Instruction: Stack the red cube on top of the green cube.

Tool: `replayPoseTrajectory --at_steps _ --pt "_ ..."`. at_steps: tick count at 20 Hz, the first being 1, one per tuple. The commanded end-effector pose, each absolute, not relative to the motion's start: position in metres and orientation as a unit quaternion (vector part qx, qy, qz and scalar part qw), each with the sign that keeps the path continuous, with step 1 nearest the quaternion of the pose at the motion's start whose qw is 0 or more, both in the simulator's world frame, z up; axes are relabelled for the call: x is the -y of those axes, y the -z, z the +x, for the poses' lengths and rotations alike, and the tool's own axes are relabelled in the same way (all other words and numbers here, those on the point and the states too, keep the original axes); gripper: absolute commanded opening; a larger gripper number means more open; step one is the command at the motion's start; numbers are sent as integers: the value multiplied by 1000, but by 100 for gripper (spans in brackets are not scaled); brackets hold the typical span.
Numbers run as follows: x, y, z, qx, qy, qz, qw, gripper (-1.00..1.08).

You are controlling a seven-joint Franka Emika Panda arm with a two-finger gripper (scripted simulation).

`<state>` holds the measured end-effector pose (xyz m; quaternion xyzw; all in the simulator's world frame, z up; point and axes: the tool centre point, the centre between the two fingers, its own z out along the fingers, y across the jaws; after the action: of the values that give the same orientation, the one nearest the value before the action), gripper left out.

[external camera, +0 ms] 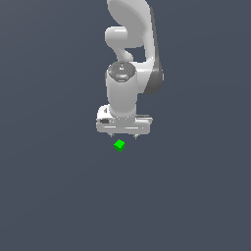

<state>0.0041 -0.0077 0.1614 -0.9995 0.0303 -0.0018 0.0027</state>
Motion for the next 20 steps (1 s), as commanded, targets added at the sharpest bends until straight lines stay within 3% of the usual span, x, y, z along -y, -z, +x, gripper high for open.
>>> replayPoseTrajectory --at_steps 1,11,20 --pt "8 -161 4 -30 2 -1000 3 100" --pt "0 -153 -11 -9 2 -1000 2 100" --pt "-18 -131 -55 48 1 -999 2 100"
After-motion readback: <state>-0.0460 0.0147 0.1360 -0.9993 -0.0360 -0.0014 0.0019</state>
